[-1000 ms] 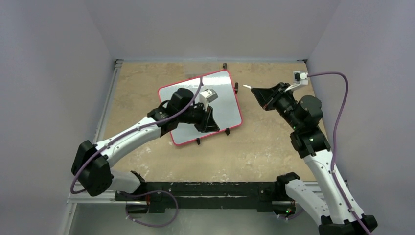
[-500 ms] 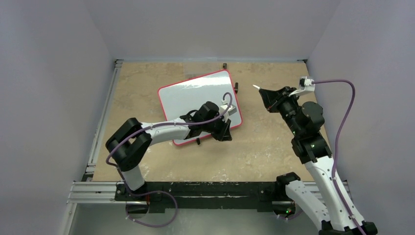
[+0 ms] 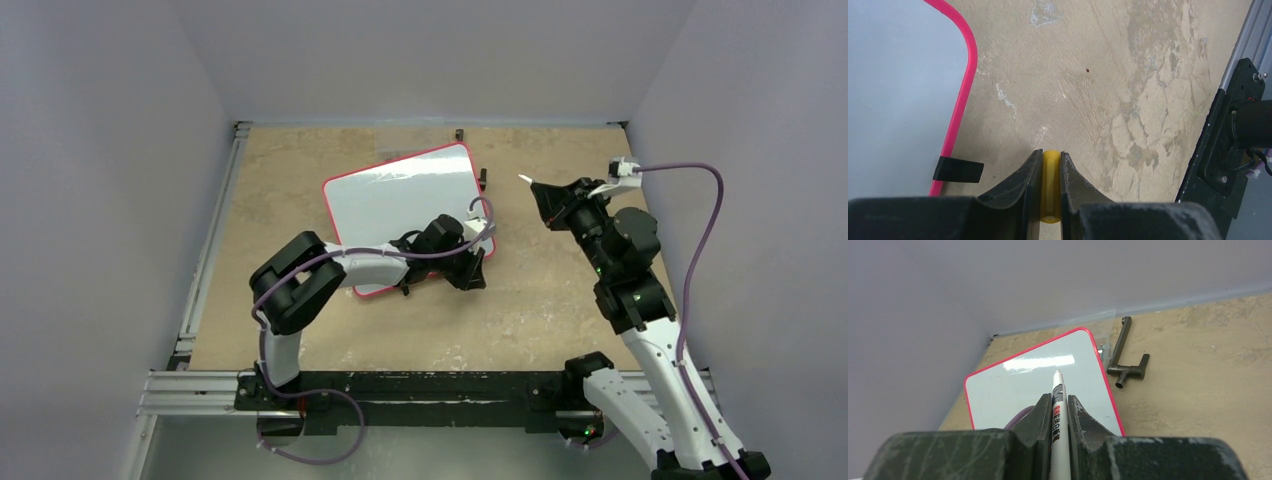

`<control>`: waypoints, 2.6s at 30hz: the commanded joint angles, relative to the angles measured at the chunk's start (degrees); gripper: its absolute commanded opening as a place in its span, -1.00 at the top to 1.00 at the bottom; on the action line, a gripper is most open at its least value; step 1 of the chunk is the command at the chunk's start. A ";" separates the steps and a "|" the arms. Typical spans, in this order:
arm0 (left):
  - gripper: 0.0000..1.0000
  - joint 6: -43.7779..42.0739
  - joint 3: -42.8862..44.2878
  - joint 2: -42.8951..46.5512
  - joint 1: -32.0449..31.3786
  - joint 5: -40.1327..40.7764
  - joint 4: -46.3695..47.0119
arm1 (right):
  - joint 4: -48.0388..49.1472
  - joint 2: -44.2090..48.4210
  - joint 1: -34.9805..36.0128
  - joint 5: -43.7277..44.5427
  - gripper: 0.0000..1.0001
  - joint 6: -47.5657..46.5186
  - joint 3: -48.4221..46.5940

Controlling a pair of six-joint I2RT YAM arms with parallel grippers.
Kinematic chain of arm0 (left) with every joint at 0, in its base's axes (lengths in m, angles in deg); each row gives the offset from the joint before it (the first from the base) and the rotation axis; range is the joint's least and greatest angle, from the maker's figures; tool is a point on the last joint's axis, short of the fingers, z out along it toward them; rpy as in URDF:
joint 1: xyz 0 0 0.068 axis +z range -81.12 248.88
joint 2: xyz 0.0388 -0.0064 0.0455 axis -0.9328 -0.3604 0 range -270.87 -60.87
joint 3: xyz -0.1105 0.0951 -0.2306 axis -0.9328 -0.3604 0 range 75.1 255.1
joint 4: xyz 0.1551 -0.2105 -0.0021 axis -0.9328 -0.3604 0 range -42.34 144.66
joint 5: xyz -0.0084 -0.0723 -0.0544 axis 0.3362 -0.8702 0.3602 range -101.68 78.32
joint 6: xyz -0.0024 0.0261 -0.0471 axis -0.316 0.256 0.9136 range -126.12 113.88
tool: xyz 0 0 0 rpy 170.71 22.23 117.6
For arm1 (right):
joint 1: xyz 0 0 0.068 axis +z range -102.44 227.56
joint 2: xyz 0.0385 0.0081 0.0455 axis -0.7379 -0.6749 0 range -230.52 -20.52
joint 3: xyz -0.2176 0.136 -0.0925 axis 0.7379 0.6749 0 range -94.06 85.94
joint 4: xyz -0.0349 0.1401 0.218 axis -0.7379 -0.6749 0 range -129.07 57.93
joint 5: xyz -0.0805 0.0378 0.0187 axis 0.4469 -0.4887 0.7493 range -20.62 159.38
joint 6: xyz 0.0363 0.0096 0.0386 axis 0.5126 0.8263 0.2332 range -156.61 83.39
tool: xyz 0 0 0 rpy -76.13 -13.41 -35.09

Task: Write a sentence on the whiteboard
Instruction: Place the pen cap at the center of the board, then move the whiteboard to the center of the board.

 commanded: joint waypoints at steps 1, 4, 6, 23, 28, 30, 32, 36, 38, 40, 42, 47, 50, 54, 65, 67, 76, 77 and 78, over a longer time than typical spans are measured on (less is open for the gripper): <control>0.99 0.65 2.24 -0.92 -0.62 0.86 5.16 | 2.09 -0.64 -0.31 -1.08 1.00 -1.48 -0.37; 0.96 0.65 2.32 -1.39 -0.94 0.91 5.56 | 2.15 -0.89 -0.28 -1.55 1.00 -1.35 -0.37; 0.91 0.61 2.31 -1.60 -1.05 1.23 5.73 | 2.18 -0.72 -0.28 -1.65 1.00 -1.18 -0.33; -0.01 -1.02 3.41 0.48 -1.41 0.61 3.53 | -1.39 0.80 -0.34 -1.49 1.00 -0.60 -2.73; -0.18 -2.59 3.27 5.56 -1.40 0.90 0.52 | -3.03 0.98 -0.30 -1.10 1.00 -0.61 -4.29; -0.26 -3.79 3.17 8.75 -1.35 1.23 -1.81 | -3.55 1.16 -0.28 -0.58 1.00 -0.56 -4.86; -0.50 -5.19 2.99 12.28 -1.33 1.71 -4.96 | -3.93 1.28 -0.29 -0.39 1.00 -0.41 -5.52; -1.00 -8.95 3.73 20.44 -1.32 3.39 -15.58 | -3.83 1.67 -0.28 -1.53 1.00 0.31 -6.21; -1.00 -10.39 3.94 26.13 -1.17 5.84 -21.17 | -3.74 1.77 -0.32 -2.47 1.00 0.81 -6.35; -0.99 -11.10 4.60 31.60 -0.47 8.48 -26.37 | -3.28 1.92 -0.28 -3.32 1.00 1.46 -6.10; -0.97 -11.27 5.64 36.42 0.58 10.24 -31.00 | -2.83 2.02 -0.29 -4.08 1.00 1.88 -5.89; -1.00 -12.63 12.23 43.83 5.77 14.43 -45.21 | -2.25 1.77 -0.31 -6.50 1.00 2.49 -5.74; -1.00 -14.20 15.14 44.94 14.48 12.64 -51.20 | -1.75 1.77 -0.28 -8.27 1.00 2.73 -5.49; -1.00 -17.37 14.85 44.55 24.43 10.35 -50.32 | -1.12 1.63 -0.28 -10.55 1.00 3.07 -4.89; -0.76 -12.93 21.90 30.19 43.66 -12.34 -41.14 | -4.83 2.44 -0.28 -13.47 1.00 0.70 -4.31; -0.72 -14.40 25.90 25.70 45.25 -15.45 -41.94 | -4.68 2.58 -0.28 -13.68 1.00 0.65 -3.61; -0.63 -18.68 40.02 7.90 48.44 -29.49 -42.53 | -4.95 1.18 -0.29 -15.05 1.00 -0.55 -3.42; -0.63 -19.79 42.94 5.80 48.51 -30.73 -44.86 | -5.41 0.91 -0.28 -15.00 1.00 -0.97 -3.72; -0.60 -21.17 45.83 3.61 48.49 -31.80 -47.48 | -5.94 0.75 -0.28 -15.09 1.00 -1.38 -4.09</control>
